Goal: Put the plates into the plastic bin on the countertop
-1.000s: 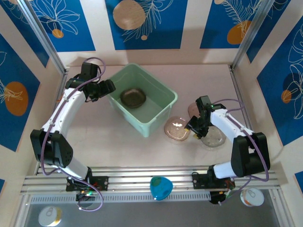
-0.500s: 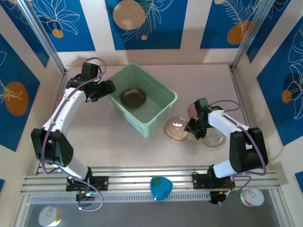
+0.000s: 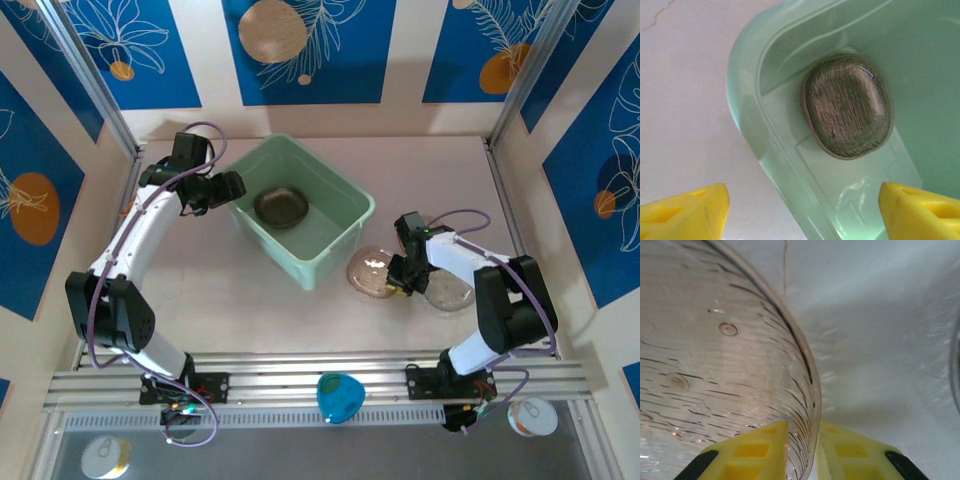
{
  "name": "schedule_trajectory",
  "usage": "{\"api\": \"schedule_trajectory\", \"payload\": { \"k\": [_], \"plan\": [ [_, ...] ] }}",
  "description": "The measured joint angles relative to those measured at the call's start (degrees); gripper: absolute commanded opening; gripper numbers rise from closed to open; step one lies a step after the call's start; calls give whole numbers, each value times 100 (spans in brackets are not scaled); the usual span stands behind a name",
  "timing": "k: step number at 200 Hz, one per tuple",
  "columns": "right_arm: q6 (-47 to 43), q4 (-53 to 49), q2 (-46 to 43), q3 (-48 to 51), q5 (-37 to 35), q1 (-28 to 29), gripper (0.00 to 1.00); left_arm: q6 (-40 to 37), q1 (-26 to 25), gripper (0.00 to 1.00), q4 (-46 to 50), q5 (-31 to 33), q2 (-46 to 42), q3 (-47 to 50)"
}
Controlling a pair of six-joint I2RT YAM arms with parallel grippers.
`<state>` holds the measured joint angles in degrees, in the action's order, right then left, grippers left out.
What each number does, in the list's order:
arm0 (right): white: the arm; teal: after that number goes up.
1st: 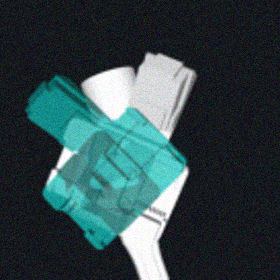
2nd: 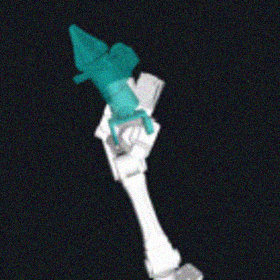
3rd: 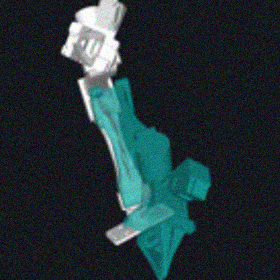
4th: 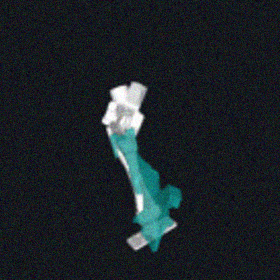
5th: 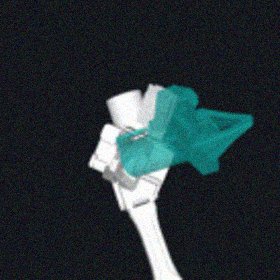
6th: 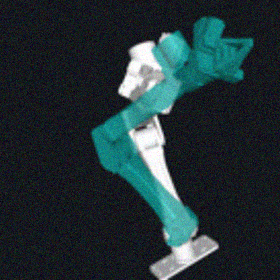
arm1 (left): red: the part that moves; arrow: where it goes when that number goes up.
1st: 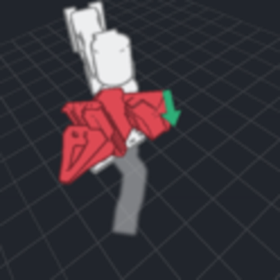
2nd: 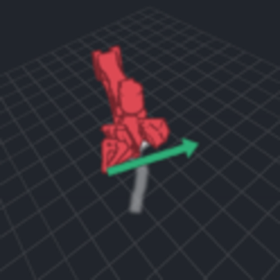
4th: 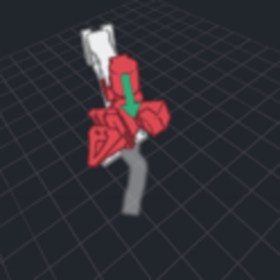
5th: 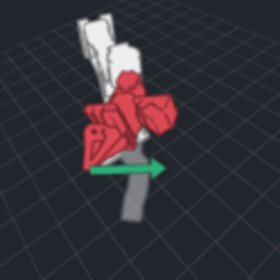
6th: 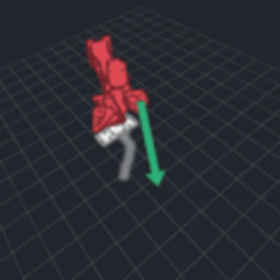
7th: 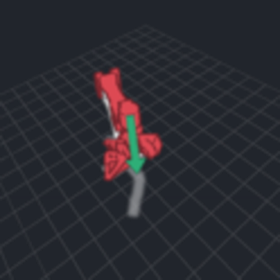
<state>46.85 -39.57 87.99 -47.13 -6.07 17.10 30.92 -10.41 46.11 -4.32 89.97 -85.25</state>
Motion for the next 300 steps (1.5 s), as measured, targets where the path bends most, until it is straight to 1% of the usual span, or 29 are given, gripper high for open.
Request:
{"api": "schedule_trajectory", "payload": {
  "k": [12, 25, 58, 91, 120, 171, 190, 208, 227, 247, 277, 300],
  "plan": [
    [31, -2, -2, -9, -68, 52, 13, -2, 0, 79, 0, -15, -2, 0],
    [42, -7, -26, -42, -138, 90, 8, -4, 0, 79, 0, -17, -20, 0],
    [133, -28, -240, -44, -367, 219, 4, -85, 0, 79, 0, -59, -153, 2],
    [299, -188, -911, -48, -791, 302, 1, -109, 0, 79, -15, -155, -343, 48],
    [442, -605, -1425, -205, -1185, 232, 0, -107, 0, 79, -22, -212, -433, 160],
    [920, -1421, -2380, -994, -1655, -214, 0, -107, 0, 79, -28, -328, -507, 278],
    [1073, -1609, -2756, -1582, -1856, -321, 0, -109, 0, 79, -70, -391, -518, 278],
    [1143, -1659, -2852, -2253, -1963, -380, 0, -131, 0, 79, -90, -435, -518, 278],
    [1222, -1591, -2647, -2951, -1910, -378, 0, -149, 0, 79, -92, -450, -516, 273],
    [1405, -1513, -2063, -3744, -1794, -177, 0, -151, 0, 79, -92, -450, -516, 249],
    [1860, -1320, -872, -4677, -1794, 782, 0, -129, 63, 79, -120, -496, -516, 195],
    [2304, -1408, 48, -5337, -1801, 1427, 0, -81, 221, 79, -136, -601, -516, 192]
  ]
}}
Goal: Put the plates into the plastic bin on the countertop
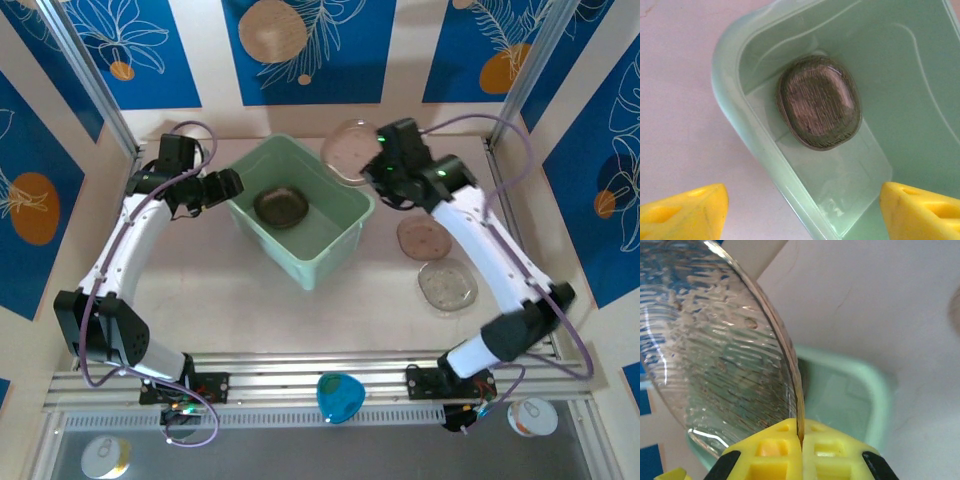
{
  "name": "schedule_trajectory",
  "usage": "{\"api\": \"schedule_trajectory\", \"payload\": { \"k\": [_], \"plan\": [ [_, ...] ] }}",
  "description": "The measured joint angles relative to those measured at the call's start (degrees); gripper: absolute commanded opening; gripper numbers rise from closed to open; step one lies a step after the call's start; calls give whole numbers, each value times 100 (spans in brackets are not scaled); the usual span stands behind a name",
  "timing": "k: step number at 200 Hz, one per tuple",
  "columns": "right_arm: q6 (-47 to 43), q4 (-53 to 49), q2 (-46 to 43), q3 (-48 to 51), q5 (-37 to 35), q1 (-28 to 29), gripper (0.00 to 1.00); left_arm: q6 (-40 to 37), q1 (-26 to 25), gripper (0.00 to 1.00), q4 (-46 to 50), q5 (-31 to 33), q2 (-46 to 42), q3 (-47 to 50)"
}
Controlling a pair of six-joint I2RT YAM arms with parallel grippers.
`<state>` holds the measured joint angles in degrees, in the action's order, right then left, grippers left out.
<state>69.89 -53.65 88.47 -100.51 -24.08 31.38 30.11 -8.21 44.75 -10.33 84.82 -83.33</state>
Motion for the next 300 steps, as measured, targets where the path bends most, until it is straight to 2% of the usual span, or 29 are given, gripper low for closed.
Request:
{"api": "schedule_trajectory", "payload": {
  "k": [26, 56, 131, 187, 264, 300],
  "plan": [
    [557, -35, 942, -732, -101, 546, 0, 87, 151, 79, 2, -72, 0, -22],
    [1152, -151, 1751, -1414, -173, 920, 0, 98, 197, 79, -2, -136, 0, -61],
    [2546, -437, 3062, -2159, 57, 1032, 0, 79, 291, 79, 7, -192, -2, -61],
    [2929, -468, 3329, -2197, 378, 1093, 0, -9, 354, 79, 31, -197, -42, -28],
    [2815, -389, 3517, -2297, 396, 1270, 0, -52, 361, 79, 76, -212, -33, -28],
    [2820, -284, 3895, -2400, 553, 1217, 0, -55, 361, 79, 107, -212, -33, -28]
  ]
}}
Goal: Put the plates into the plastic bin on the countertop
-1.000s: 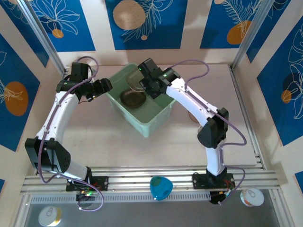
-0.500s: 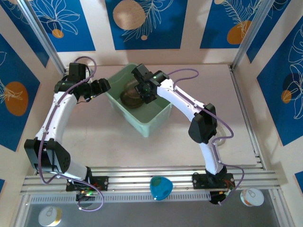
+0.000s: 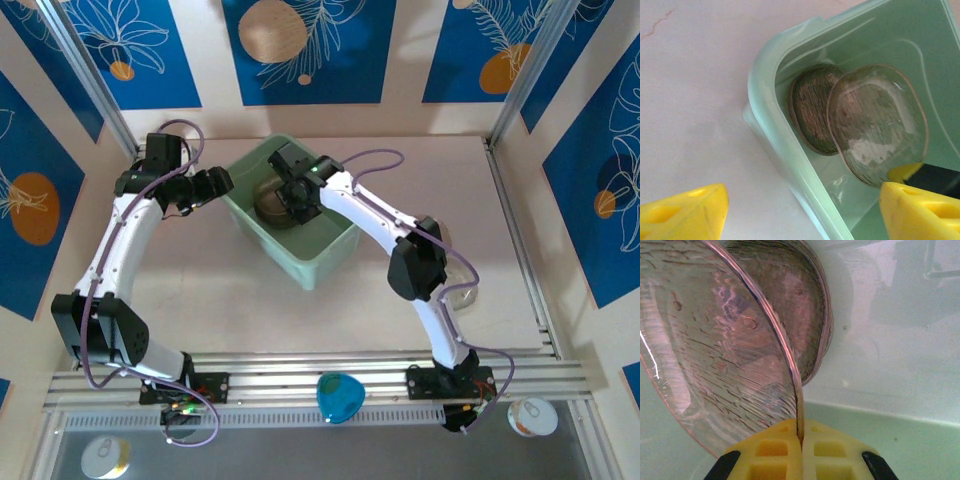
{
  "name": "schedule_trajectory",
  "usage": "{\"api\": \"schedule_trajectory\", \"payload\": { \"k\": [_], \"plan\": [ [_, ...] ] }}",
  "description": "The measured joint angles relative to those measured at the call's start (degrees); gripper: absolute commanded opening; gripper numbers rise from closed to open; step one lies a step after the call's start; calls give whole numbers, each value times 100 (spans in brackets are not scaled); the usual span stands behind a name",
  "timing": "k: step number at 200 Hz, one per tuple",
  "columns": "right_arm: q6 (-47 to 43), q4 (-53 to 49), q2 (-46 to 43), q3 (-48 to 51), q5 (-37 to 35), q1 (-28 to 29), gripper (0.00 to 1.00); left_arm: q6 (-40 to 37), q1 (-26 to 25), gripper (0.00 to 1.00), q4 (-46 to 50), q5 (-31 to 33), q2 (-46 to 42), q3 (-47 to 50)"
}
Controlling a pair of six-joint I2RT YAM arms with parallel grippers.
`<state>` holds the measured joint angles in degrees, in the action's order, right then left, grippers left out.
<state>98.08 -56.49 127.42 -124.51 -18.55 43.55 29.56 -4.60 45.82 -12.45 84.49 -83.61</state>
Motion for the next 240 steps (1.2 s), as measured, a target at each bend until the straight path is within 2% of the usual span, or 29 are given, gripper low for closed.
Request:
{"api": "schedule_trajectory", "payload": {
  "k": [88, 105, 140, 160, 185, 204, 216, 240],
  "plan": [
    [20, 201, 551, -2, 2, -79, 0, -13, 0, 79, 214, 4, 240, -11],
    [15, 201, 660, -68, -87, -101, 12, -13, 2, 79, 247, 4, 326, -17],
    [-46, 249, 824, -129, -254, -164, 55, -11, 4, 79, 326, 7, 452, -24],
    [-146, 229, 859, -245, -358, -168, 70, -11, 4, 79, 350, 31, 459, -28],
    [-330, 278, 852, -389, -492, -170, 80, -9, 7, 79, 387, 61, 459, -33],
    [-505, 328, 815, -400, -614, -155, 82, -9, 9, 79, 439, 90, 457, -35],
    [-634, 356, 774, -400, -702, -142, 87, -9, 9, 79, 455, 96, 459, -39],
    [-1038, 396, 656, -470, -824, -122, 88, -7, 9, 79, 463, 109, 459, -66]
  ]
}}
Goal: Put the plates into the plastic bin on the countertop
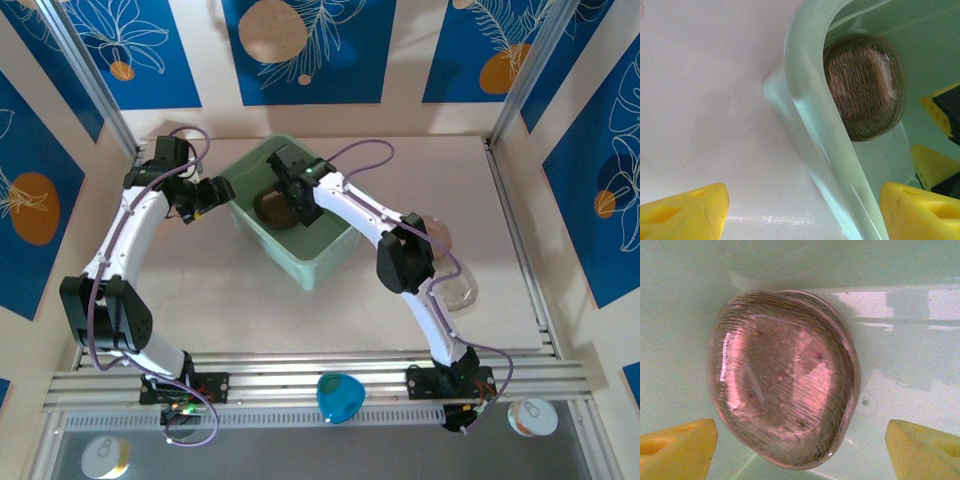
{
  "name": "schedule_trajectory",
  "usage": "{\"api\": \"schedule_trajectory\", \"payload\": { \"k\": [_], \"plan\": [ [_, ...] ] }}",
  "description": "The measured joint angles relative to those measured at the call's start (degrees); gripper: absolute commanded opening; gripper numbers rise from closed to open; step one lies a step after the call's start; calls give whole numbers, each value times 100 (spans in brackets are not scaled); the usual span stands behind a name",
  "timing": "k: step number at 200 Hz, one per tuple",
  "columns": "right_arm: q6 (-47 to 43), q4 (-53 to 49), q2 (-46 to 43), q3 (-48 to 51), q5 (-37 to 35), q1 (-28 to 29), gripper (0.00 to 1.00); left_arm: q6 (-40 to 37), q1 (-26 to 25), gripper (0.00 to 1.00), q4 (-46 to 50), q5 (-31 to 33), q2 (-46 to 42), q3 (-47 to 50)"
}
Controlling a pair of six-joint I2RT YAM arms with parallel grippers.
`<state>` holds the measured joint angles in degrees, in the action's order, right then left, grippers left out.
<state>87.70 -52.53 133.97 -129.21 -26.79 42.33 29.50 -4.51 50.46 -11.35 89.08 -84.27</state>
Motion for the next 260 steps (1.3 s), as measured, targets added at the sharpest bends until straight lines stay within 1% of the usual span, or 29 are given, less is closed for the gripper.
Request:
{"api": "schedule_trajectory", "payload": {
  "k": [49, 72, 87, 110, 134, 164, 191, 209, 244, 260],
  "plan": [
    [-815, 57, -232, -68, -92, -2, 84, 11, 0, 79, 0, 2, -2, -15],
    [-1410, 127, -356, -90, -33, -37, 78, 13, 0, 79, -2, 2, -2, -44],
    [-1762, 188, -413, -111, 195, -81, 73, 11, 0, 79, -11, 2, -2, -70],
    [-2492, 258, -433, -114, 831, -249, 62, 9, 0, 79, -26, 2, 0, -76],
    [-3204, 195, -413, -151, 1373, -396, 60, -7, 0, 79, -24, 7, 4, -76],
    [-4124, -111, -48, -660, 1906, -476, 60, -11, 0, 79, -24, 48, 72, -81],
    [-4734, -289, 367, -890, 2328, -474, 55, -11, 0, 79, -24, 70, 190, -90],
    [-4935, -389, 616, -907, 2492, -485, 50, -9, 0, 79, -24, 70, 262, -105],
    [-5215, -411, 988, -914, 2557, -485, 50, -9, 0, 79, -24, 90, 339, -166],
    [-5316, -417, 1161, -1062, 2549, -485, 50, -9, 0, 79, -22, 90, 361, -179]
  ]
}}
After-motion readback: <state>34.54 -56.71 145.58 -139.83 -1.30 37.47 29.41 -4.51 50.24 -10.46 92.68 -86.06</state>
